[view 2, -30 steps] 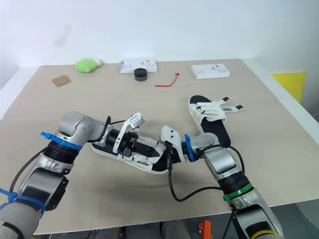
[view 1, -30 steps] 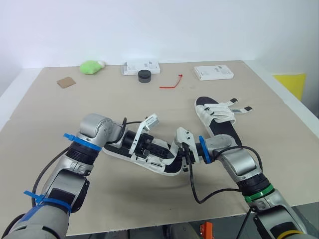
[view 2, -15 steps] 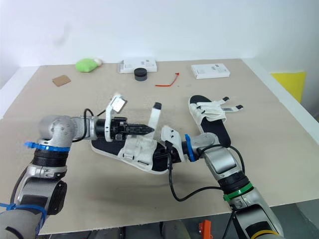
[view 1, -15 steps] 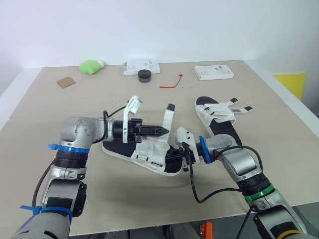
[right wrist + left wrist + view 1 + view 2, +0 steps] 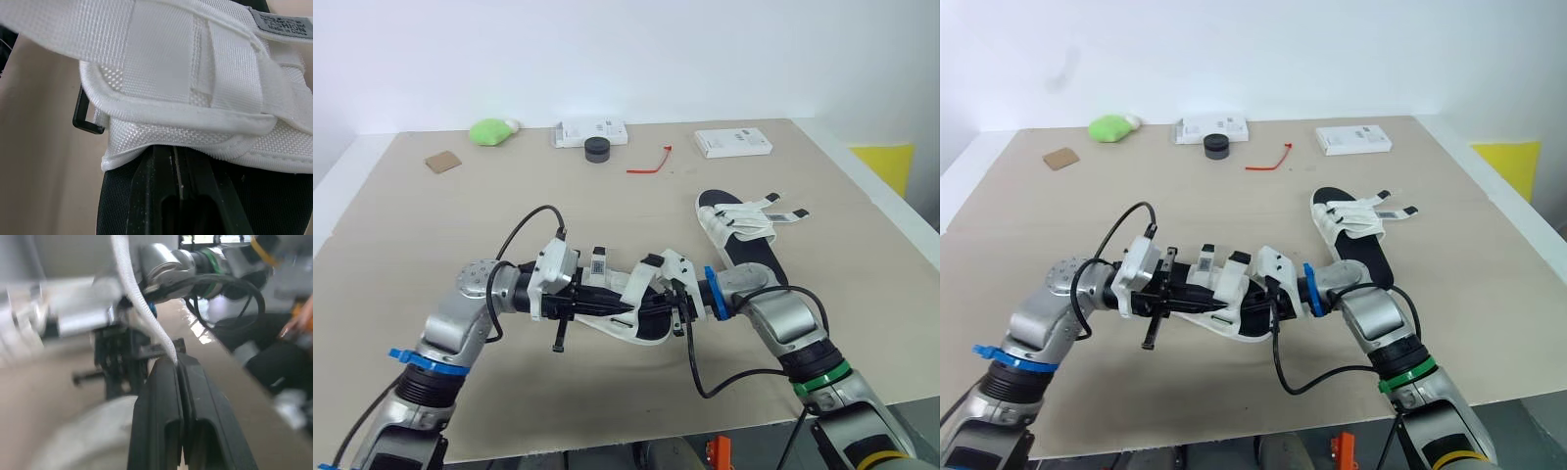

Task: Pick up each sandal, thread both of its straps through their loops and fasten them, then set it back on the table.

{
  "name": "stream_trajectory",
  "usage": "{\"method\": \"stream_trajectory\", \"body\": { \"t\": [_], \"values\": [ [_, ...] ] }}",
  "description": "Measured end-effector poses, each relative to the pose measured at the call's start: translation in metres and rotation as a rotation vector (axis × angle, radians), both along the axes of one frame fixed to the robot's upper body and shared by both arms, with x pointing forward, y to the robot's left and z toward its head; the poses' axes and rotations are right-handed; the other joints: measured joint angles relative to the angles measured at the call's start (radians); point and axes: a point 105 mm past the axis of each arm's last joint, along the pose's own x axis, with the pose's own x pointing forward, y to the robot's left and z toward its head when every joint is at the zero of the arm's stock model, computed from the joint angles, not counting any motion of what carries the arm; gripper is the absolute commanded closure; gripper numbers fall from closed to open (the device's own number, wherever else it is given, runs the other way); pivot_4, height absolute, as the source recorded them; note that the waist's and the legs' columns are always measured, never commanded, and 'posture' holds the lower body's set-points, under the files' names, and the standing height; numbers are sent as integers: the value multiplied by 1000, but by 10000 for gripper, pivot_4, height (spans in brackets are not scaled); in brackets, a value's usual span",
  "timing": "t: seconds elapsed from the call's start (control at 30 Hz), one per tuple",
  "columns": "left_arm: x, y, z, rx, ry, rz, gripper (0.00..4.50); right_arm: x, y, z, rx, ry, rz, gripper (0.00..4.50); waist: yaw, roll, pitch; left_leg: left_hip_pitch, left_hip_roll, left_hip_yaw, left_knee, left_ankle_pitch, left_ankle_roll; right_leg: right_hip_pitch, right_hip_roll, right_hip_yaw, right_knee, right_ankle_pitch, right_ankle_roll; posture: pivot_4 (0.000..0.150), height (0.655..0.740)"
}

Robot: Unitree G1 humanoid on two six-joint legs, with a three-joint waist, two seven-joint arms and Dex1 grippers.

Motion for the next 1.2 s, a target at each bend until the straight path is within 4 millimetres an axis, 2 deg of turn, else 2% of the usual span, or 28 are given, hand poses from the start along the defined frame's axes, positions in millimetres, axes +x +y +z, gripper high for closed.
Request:
{"method": "stream_trajectory", "body": {
  "t": [0.13, 0.17, 0.23, 0.3, 0.33, 0.37, 0.4, 0.47, 0.53, 0.67, 0.77, 0.87, 0.93, 1.03, 1.1, 1.2],
  "values": [
    [-3, 8, -14, 10, -201, -49, 44458, -1, 0, 0, 0, -1, 2, 45000, 0, 0, 0, 0, 0, 0, 0, -1, 2, 0, 0, 0, 0, 0, 0, 1500, 7400],
    [-4, 10, -17, 16, -231, -60, 42044, -1, 0, 0, 0, -1, 1, 45000, 0, 0, 0, 0, 0, 0, 0, -1, 2, 0, 0, 0, 0, 0, 0, 1500, 7400],
    [-7, 13, -21, 28, -280, -93, 36194, -1, 0, 0, 1, -1, -1, 45000, 0, 0, 0, 0, 0, 0, 0, -1, 2, 0, 0, 0, 0, 0, 0, 1500, 7400],
    [-9, 16, -22, 33, -311, -116, 26152, -1, 0, 0, 1, -1, -1, 45000, 0, 0, 0, 0, 0, 0, 0, -1, 2, 0, 0, 0, 0, 0, 0, 1500, 7400],
    [-11, 16, -23, 40, -324, -128, 23974, -1, 0, 0, 1, -1, -1, 45000, 0, 0, 0, 0, 0, 0, 0, -1, 3, 0, 0, 0, 0, 0, 0, 1500, 7400],
    [-13, 19, -25, 55, -349, -146, 17426, -1, 0, 0, 1, -2, -1, 45000, 0, 0, 0, 0, 0, 0, 0, -1, 3, 0, 0, 0, 0, 0, 0, 1500, 7400],
    [-15, 21, -25, 61, -364, -156, 15016, -1, 0, 0, 1, -2, -1, 45000, 0, 0, 0, 0, 0, 0, 0, -1, 3, 0, 0, 0, 0, 0, 0, 1500, 7400],
    [-18, 25, -27, 78, -378, -175, 5773, -1, 0, 0, 1, -1, -1, 45000, -1, 0, 0, 0, 0, 0, 0, -2, 3, 0, 0, 0, 0, 0, 0, 1500, 7400],
    [-20, 27, -28, 82, -364, -183, 497, -1, 0, 0, 1, -2, -1, 45000, -1, 0, 0, 0, 0, 0, 0, -2, 3, 0, 0, 0, 0, 0, 0, 1500, 7400],
    [-23, 34, -27, 121, -223, -176, 497, -2, 2, 0, 1, -4, 5, 45000, -4, 0, 0, 0, 1, 0, 0, -2, 3, -1, 1, 0, 0, -1, 0, 1500, 7400],
    [-33, 57, -28, 293, -11, -162, 497, -2, 2, 0, 0, -4, 10, 45000, -4, 1, 1, 0, 2, -1, 0, -3, 5, -1, 2, -1, 1, -3, -2, 1500, 7400],
    [-33, 64, -26, 371, 251, -77, 497, -2, 2, 0, 0, -4, 11, 45000, -3, 1, 1, 0, 2, -1, 0, -4, 7, 0, 2, -1, 1, -4, -2, 1500, 7400],
    [-35, 64, -26, 381, 527, 4, 497, -2, 3, 0, 2, -3, 12, 45000, -4, 1, 1, 0, 2, -1, 0, -4, 8, -1, 2, -1, 1, -5, -4, 1500, 7400],
    [-42, 55, -27, 375, 831, 54, 497, -2, 3, 0, 4, -3, 15, 45000, -5, 1, 2, 0, 2, -1, 0, -5, 8, -1, 2, -2, 1, -6, -5, 1500, 7400],
    [-44, 50, -30, 379, 917, 79, 497, -3, 4, 0, 5, -2, 16, 45000, -5, 1, 2, 1, 2, -1, 0, -6, 10, -1, 3, -1, 2, -5, -3, 1500, 7400],
    [-45, 36, -47, 363, 1038, 155, 497, -3, 5, 0, 7, -3, 17, 45000, -5, 0, 2, 1, 3, -2, 0, -6, 11, -1, 4, -1, 2, -5, -3, 1500, 7400]
  ]
}}
